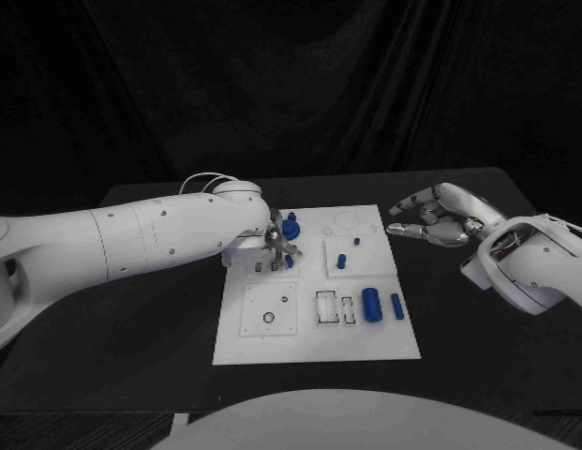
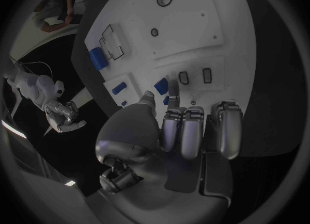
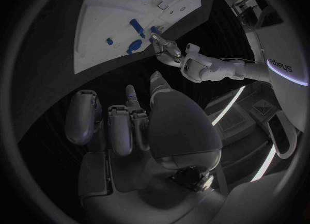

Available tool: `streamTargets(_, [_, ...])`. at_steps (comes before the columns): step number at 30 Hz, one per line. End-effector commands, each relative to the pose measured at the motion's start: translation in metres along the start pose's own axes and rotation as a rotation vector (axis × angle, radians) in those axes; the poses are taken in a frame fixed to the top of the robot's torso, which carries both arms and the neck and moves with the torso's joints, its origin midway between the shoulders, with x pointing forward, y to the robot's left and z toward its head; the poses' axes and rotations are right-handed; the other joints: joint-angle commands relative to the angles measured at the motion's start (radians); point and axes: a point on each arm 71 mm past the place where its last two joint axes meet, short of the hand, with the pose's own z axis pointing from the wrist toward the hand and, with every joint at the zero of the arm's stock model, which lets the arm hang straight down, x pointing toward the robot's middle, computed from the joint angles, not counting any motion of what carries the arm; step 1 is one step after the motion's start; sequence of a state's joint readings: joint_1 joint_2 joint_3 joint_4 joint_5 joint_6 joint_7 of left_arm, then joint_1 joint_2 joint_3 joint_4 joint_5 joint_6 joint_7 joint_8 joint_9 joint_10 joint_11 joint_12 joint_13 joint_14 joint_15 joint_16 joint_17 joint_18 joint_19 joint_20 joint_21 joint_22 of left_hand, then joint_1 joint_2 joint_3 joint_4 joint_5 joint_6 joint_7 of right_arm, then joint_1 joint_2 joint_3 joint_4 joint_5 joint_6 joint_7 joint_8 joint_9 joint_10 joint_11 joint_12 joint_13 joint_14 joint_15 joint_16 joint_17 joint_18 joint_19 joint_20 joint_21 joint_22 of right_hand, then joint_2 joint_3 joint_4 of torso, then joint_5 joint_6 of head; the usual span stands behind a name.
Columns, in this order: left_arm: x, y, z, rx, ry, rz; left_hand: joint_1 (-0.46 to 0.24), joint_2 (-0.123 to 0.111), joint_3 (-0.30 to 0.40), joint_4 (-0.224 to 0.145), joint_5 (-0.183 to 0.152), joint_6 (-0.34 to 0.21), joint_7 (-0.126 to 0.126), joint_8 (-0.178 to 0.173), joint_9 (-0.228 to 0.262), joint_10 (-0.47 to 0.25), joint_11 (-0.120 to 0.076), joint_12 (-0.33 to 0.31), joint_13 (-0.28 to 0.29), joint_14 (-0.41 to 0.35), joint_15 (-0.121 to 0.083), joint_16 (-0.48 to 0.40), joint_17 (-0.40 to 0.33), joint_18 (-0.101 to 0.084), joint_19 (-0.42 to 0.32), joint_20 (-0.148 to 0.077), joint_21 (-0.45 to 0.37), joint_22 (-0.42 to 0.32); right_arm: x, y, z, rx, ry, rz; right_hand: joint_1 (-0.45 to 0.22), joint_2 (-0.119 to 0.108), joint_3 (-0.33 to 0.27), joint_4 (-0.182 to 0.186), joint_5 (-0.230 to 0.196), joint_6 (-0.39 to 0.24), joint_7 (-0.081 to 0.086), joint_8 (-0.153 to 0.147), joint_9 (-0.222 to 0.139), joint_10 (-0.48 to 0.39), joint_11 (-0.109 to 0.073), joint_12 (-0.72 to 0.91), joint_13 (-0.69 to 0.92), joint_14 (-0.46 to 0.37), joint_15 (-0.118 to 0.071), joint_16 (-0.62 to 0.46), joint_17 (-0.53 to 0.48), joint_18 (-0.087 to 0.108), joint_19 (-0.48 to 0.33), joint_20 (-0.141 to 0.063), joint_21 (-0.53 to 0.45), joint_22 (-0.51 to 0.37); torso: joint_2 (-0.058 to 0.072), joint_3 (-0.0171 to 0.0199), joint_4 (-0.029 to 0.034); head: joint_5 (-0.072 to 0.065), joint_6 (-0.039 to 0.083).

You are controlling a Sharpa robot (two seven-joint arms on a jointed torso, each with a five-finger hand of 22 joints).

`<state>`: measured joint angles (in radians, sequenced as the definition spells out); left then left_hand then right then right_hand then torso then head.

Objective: Assemble the parts on the task board

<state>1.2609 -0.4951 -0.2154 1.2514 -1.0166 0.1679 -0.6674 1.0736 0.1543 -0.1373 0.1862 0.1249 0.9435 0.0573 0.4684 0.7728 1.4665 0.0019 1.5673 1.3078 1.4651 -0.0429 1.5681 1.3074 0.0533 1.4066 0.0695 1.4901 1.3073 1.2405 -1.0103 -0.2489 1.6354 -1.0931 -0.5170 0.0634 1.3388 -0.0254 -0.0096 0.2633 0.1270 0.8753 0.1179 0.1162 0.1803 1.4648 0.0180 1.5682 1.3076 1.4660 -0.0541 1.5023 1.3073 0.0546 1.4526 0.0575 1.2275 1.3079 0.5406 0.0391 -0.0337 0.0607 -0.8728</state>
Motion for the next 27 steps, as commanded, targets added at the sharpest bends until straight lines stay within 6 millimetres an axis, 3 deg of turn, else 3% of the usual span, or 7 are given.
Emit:
streamTargets(1, [0.0031,-0.0028,0.0009,0.02,0.015,0.01,0.009,0.0,0.006,-0.002,0.006,-0.01,-0.001,-0.005,0.001,0.104,-0.008,0.003,0.263,0.106,-0.004,0.003,0.263,-0.005,-0.007,-0.003,-0.006,0.092,0.0004,-0.0009,-0.0003,-0.005,0.001,-0.005,0.0,0.008,-0.004,0.003,0.004,0.01,0.0,0.0,-0.002,0.106,0.005,0.003,0.263,0.086,0.01,0.0,0.196,0.016,-0.002,0.006,-0.006,0.169,0.0,0.0001,0.0007,0.0,0.0])
streamTargets(13, [0.0057,-0.0049,0.0029,0.035,0.016,0.007,0.01,0.002,0.013,-0.006,0.009,-0.016,0.001,-0.014,0.007,0.104,-0.007,0.003,0.263,0.106,-0.004,0.003,0.263,-0.003,-0.014,-0.003,-0.012,0.085,0.001,-0.0014,0.0003,-0.003,0.004,-0.006,0.009,0.006,-0.007,-0.003,0.0,0.014,0.0,0.0,-0.003,0.106,0.006,0.003,0.263,0.086,0.01,-0.001,0.195,0.016,-0.002,0.006,-0.006,0.169,0.0,0.0002,-0.0002,-0.005,0.0])
streamTargets(27, [0.0056,-0.0066,0.0035,0.051,0.008,-0.001,0.029,0.003,0.047,-0.034,0.063,-0.004,-0.004,-0.035,0.033,0.104,-0.011,0.003,0.263,0.106,-0.008,0.003,0.263,-0.003,-0.011,-0.006,-0.015,0.089,0.0012,-0.0024,0.0002,0.002,0.01,-0.006,0.011,0.006,-0.007,-0.005,-0.002,0.016,0.0,0.0,-0.003,0.106,0.007,0.003,0.263,0.085,0.011,-0.002,0.194,0.017,-0.002,0.007,-0.007,0.169,-0.001,0.0005,-0.0005,-0.009,0.0])
